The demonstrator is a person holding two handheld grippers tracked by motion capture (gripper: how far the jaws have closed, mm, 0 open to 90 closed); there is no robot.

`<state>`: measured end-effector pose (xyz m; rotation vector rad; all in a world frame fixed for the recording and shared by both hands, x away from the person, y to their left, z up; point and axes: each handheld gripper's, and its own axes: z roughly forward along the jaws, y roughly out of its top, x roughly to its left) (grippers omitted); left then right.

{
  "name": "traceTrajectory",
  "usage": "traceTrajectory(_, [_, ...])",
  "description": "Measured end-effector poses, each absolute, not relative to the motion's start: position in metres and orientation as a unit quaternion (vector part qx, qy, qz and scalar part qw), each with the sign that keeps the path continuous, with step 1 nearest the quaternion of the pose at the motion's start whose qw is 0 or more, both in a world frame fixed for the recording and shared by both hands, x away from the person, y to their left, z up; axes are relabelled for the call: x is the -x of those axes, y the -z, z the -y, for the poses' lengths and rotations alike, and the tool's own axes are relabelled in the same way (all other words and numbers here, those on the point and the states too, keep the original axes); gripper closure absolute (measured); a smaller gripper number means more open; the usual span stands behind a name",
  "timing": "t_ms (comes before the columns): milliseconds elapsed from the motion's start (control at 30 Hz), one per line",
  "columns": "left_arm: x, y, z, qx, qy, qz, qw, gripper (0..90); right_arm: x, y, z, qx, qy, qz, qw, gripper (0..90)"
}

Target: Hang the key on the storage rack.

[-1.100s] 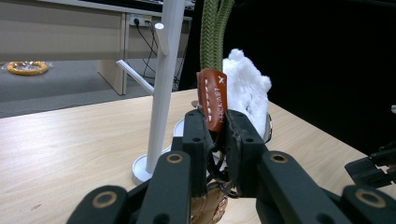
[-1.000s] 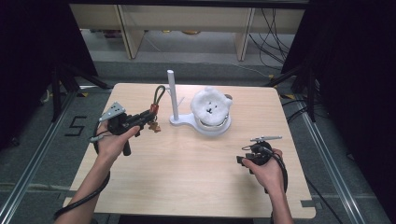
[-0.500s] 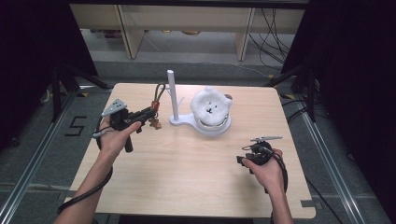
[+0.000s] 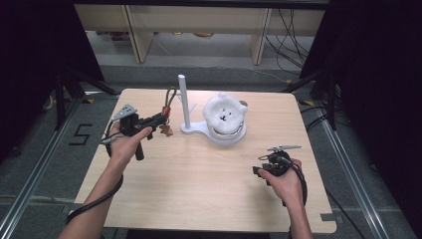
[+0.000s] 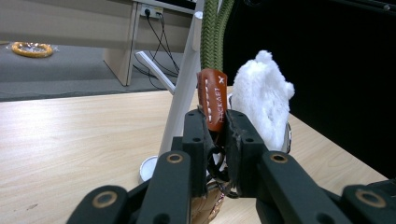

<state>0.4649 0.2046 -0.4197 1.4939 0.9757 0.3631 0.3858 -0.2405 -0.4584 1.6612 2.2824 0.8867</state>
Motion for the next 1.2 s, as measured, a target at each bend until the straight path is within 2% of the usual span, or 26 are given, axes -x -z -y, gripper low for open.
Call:
traceTrajectory(167, [-0.468,0.424,-0.205,-0.644,-0.153,-0.433,0.611,78.6,-0.386,0.459,0.241,-0.557,-0.289,-0.772,0.102,55.4])
traceTrajectory(233, [-0.47,0.425,-0.205,-0.643,-0.149,-0.435,0.612,78.6,-0.385,0.458,0.239,-0.567,-0.299,-0.762,0.086,55.4])
traceTrajectory(333, [-0.471,0.426,-0.204,-0.641,-0.143,-0.438,0.614,78.6,-0.385,0.459,0.238,-0.567,-0.306,-0.76,0.088,55.3])
traceTrajectory(533, [-0.474,0.428,-0.203,-0.633,-0.131,-0.447,0.619,78.6,-0.386,0.46,0.242,-0.556,-0.296,-0.769,0.106,55.3])
traceTrajectory(1200, [-0.481,0.433,-0.205,-0.599,-0.084,-0.475,0.64,78.2,-0.386,0.459,0.24,-0.565,-0.298,-0.765,0.083,55.4])
